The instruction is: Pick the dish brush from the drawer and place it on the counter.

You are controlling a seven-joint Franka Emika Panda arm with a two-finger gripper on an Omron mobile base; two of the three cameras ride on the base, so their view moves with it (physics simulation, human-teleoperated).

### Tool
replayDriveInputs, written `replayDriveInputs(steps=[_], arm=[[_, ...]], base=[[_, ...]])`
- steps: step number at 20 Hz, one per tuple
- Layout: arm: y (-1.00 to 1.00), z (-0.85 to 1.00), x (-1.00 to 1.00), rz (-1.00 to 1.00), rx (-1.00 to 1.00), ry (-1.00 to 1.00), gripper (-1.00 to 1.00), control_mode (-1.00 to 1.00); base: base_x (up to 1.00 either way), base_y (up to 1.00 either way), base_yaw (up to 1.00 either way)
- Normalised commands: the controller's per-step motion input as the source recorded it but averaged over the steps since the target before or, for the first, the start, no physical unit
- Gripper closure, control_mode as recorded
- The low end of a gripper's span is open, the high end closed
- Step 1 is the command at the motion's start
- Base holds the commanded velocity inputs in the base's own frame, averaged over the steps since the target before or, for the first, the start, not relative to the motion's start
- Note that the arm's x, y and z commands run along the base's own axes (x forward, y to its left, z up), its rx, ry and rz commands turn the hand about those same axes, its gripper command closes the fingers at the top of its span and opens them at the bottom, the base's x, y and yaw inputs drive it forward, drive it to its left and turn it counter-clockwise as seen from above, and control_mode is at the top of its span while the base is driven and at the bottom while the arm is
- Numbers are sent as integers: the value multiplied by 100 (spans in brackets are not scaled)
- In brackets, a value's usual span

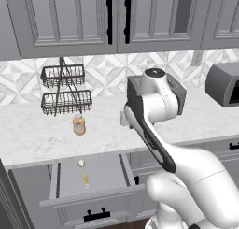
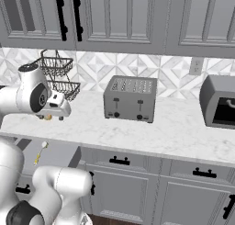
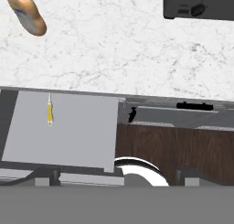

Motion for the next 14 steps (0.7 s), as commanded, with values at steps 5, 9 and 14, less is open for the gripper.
replayDriveInputs(steps=[5,9,14], arm=[[55,-25,-2,0,0,6,-100,-100],[56,-26,-12,0,0,5,-100,-100],[50,-30,-14,0,0,7,-100,-100]], base=[[0,0,0],[0,0,0],[0,0,0]])
